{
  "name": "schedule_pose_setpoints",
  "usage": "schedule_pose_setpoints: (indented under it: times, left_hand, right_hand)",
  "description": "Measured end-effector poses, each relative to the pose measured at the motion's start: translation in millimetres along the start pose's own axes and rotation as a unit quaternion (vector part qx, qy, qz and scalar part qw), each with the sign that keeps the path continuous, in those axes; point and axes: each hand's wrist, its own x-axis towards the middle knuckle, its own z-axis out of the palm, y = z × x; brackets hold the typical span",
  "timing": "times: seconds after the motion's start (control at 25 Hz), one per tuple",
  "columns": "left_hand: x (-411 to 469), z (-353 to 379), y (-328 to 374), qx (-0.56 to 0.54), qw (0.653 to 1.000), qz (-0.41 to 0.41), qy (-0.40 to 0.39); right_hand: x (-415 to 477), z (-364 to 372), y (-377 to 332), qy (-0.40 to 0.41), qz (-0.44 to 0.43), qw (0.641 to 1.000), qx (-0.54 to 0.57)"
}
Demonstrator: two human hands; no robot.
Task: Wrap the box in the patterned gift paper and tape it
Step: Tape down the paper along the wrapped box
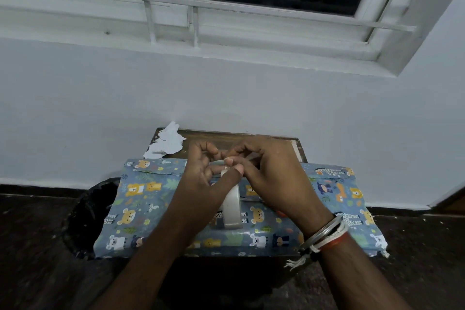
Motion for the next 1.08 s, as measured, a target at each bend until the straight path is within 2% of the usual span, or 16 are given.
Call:
schedule_pose_setpoints:
  times: [0.36,0.52,0.8,0.96,1.08]
  left_hand:
    - [-5,2,6,-0.059,0.996,-0.051,0.043]
    - [-6,3,5,-0.075,0.995,-0.060,0.031]
    - [-6,7,5,-0.137,0.986,-0.089,0.040]
    - [-8,6,6,-0.154,0.980,-0.121,0.040]
    - [-9,3,8,-0.164,0.976,-0.143,0.026]
  right_hand:
    - [2,4,-3,0.034,-0.019,0.999,0.014]
    - [3,-3,1,-0.001,0.042,0.998,0.053]
    - [2,-5,-3,0.018,0.109,0.991,0.079]
    - [0,-3,-4,0.050,0.127,0.990,0.040]
    - [1,-17,4,0.113,0.116,0.985,-0.052]
